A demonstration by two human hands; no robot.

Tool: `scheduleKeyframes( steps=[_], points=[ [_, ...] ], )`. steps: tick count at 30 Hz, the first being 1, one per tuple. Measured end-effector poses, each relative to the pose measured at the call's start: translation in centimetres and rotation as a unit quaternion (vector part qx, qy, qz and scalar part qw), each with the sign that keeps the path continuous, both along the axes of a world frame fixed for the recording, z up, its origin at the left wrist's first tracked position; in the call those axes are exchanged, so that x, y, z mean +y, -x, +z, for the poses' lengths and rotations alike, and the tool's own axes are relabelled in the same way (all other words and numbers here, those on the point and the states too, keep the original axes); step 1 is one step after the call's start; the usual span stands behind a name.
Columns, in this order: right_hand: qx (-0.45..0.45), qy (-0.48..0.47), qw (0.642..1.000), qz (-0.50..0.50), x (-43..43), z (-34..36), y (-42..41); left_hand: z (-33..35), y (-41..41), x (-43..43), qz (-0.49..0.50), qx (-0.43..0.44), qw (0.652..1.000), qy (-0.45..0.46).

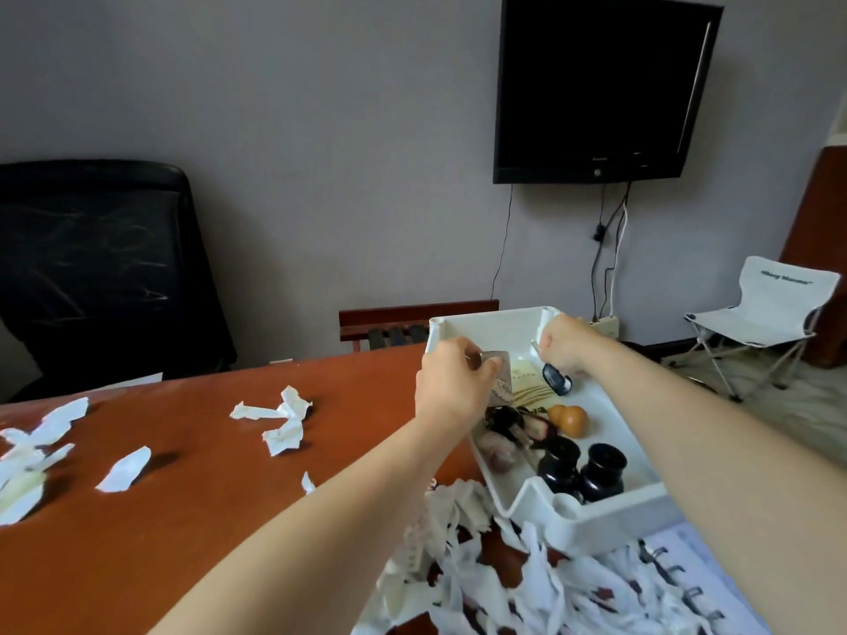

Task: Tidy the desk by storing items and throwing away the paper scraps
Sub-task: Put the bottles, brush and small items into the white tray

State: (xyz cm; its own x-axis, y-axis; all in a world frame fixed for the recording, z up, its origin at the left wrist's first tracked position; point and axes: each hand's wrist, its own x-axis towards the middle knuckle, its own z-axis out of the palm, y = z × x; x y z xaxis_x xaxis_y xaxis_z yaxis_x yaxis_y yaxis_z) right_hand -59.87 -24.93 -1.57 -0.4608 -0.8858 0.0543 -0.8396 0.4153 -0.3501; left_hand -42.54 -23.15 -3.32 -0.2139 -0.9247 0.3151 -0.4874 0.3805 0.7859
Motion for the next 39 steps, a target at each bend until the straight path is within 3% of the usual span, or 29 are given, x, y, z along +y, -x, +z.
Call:
scheduleKeyframes(
  steps=[8,12,14,17,24,26,28,30,32,35,39],
  points=[
    [-0.11,0.041,0.993,-0.004,-0.6,0.3,0.0,0.4,0.1,-0.5,0.008,-0.008,1.0,0.005],
    [-0.292,0.07,0.947,0.109,1.8,3.0,-1.6,1.7,0.4,0.1,0.024,0.049,0.998,0.006],
    [-0.317,0.064,0.929,0.182,3.4,3.9,-2.3,2.2,0.7,0.5,0.017,0.076,0.997,0.012],
    [-0.251,0.087,0.936,0.231,5.1,4.5,-2.9,2.8,1.3,1.3,0.009,0.093,0.996,0.004],
    [-0.248,0.068,0.944,0.208,6.1,4.0,-2.0,2.5,2.2,1.6,-0.012,0.144,0.985,-0.096],
    [-0.254,0.079,0.944,0.197,5.9,3.7,-1.8,2.4,2.1,1.6,-0.029,0.117,0.989,-0.091],
    [-0.24,0.103,0.95,0.173,5.3,3.4,-1.2,1.9,1.6,1.4,-0.045,0.021,0.997,-0.064],
    [-0.159,0.111,0.973,0.127,4.7,3.2,-0.2,1.1,1.0,1.5,-0.044,-0.146,0.988,-0.018],
    [-0.064,0.073,0.992,0.079,4.4,3.0,0.3,0.1,0.4,1.7,-0.051,-0.233,0.971,0.013],
    [0.022,-0.015,0.999,0.043,4.0,2.2,0.1,-1.1,0.2,1.8,-0.063,-0.237,0.969,0.019],
    [0.066,-0.095,0.993,0.015,3.4,1.3,-0.2,-1.4,0.2,1.9,-0.056,-0.208,0.976,0.023]
  ],
)
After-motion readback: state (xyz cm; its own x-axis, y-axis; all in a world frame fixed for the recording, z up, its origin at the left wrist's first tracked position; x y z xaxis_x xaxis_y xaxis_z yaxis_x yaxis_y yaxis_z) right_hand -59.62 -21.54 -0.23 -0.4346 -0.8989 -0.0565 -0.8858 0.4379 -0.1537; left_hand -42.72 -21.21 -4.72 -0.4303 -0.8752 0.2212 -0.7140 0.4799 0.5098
